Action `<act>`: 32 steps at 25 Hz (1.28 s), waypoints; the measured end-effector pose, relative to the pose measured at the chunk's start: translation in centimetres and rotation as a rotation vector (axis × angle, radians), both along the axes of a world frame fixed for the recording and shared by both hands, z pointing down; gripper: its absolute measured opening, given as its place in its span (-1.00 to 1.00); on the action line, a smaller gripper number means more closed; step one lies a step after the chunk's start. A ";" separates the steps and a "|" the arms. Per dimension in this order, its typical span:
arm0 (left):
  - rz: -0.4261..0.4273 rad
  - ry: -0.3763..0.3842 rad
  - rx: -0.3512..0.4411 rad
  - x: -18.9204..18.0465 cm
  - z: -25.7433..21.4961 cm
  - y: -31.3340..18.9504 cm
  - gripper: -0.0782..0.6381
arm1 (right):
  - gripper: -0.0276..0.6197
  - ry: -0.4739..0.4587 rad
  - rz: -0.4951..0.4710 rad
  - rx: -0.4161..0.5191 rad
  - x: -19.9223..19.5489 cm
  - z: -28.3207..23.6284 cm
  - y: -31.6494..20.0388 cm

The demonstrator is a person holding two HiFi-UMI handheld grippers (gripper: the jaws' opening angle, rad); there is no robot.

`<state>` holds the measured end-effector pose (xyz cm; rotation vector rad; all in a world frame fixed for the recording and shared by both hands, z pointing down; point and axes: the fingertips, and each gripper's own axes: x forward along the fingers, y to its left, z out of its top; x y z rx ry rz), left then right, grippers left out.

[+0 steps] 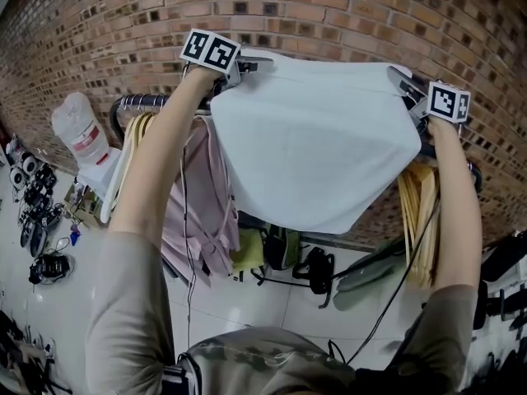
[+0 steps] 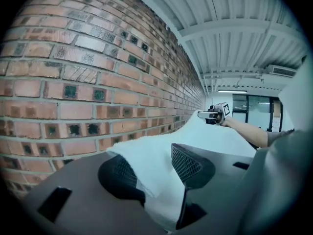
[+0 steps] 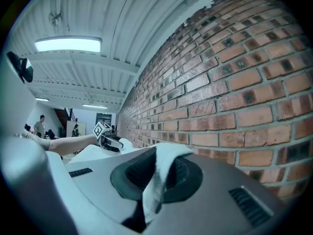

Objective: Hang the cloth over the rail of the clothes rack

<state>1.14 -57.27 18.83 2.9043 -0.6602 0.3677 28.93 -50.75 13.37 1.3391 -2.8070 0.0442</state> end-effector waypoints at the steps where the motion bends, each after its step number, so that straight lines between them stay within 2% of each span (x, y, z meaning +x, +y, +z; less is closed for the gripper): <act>1: -0.010 0.002 -0.003 -0.2 0.1 -0.1 -0.25 | -0.84 -0.006 0.000 -0.006 0.0 0.1 0.0; 5: -0.043 0.021 -0.024 -1.1 0.1 -0.6 -0.25 | -0.84 -0.022 -0.008 -0.032 -0.1 0.5 -0.3; 10: -0.015 -0.058 -0.024 -0.6 1.3 -0.1 -0.25 | -0.85 0.013 -0.025 -0.078 -0.5 1.5 -0.5; 13: -0.026 -0.071 -0.010 -0.6 1.3 -0.1 -0.25 | -0.85 0.002 -0.012 -0.083 -0.1 1.5 -0.5; 15: -0.053 -0.053 -0.010 -1.1 1.0 -0.5 -0.25 | -0.85 -0.002 -0.005 -0.089 0.0 1.5 -0.5; 19: -0.056 0.086 -0.070 -1.9 -0.3 -1.0 -0.24 | -0.85 0.004 0.010 -0.099 -0.1 1.8 -0.7; 20: -0.056 0.105 -0.082 -2.0 -0.4 -1.0 -0.14 | -0.85 0.007 0.007 -0.099 -0.2 1.8 -0.7; 27: -0.157 0.054 -0.091 -3.9 0.6 -2.6 -0.03 | -0.85 0.024 0.019 -0.123 0.2 2.4 -1.0; 32: -0.142 0.039 -0.060 -3.5 0.3 -2.4 -0.03 | -0.85 0.046 0.009 -0.137 -0.1 2.7 -1.0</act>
